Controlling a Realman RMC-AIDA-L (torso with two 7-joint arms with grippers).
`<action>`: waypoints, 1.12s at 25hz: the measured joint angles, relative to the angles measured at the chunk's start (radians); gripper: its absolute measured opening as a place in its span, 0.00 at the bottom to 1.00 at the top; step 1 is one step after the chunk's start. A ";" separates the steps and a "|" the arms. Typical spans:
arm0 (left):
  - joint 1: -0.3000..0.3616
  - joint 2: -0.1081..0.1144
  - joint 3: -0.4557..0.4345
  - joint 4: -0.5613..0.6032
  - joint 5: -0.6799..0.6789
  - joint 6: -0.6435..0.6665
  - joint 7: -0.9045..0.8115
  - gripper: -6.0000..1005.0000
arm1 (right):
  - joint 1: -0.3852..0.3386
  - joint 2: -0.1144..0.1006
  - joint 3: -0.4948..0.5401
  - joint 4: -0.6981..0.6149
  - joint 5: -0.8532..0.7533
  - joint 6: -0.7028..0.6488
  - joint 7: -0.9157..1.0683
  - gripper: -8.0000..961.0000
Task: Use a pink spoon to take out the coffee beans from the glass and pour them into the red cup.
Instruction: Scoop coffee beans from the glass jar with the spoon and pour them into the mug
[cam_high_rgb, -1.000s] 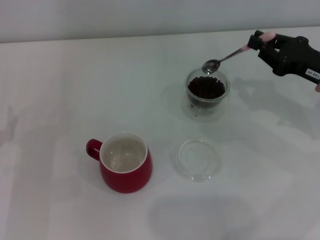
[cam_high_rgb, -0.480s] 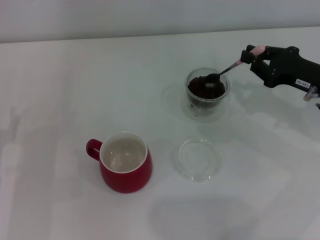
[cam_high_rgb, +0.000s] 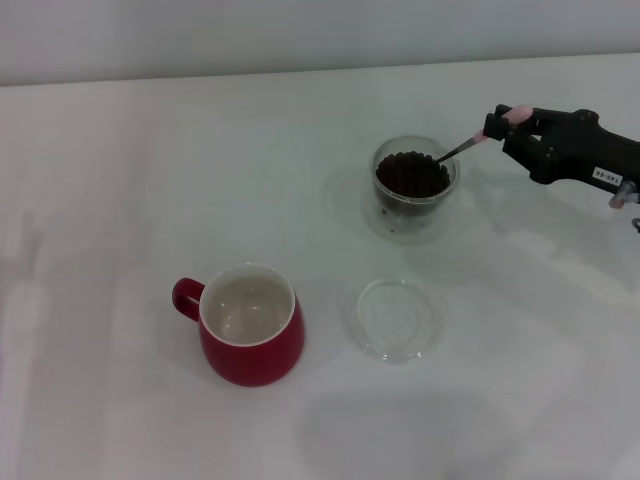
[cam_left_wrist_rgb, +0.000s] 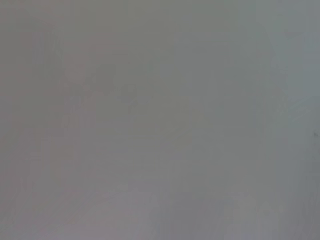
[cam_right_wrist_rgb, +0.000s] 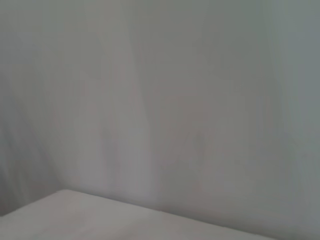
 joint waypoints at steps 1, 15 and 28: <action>0.000 0.000 0.000 0.000 0.000 0.000 0.000 0.89 | 0.000 -0.001 0.000 0.000 -0.002 0.000 0.013 0.16; -0.006 0.003 -0.007 -0.010 -0.006 0.000 0.004 0.89 | 0.009 -0.017 0.000 0.000 -0.010 0.055 0.381 0.16; -0.007 0.006 -0.009 -0.027 -0.006 0.009 0.008 0.89 | 0.038 -0.022 0.001 0.001 -0.049 0.094 0.622 0.16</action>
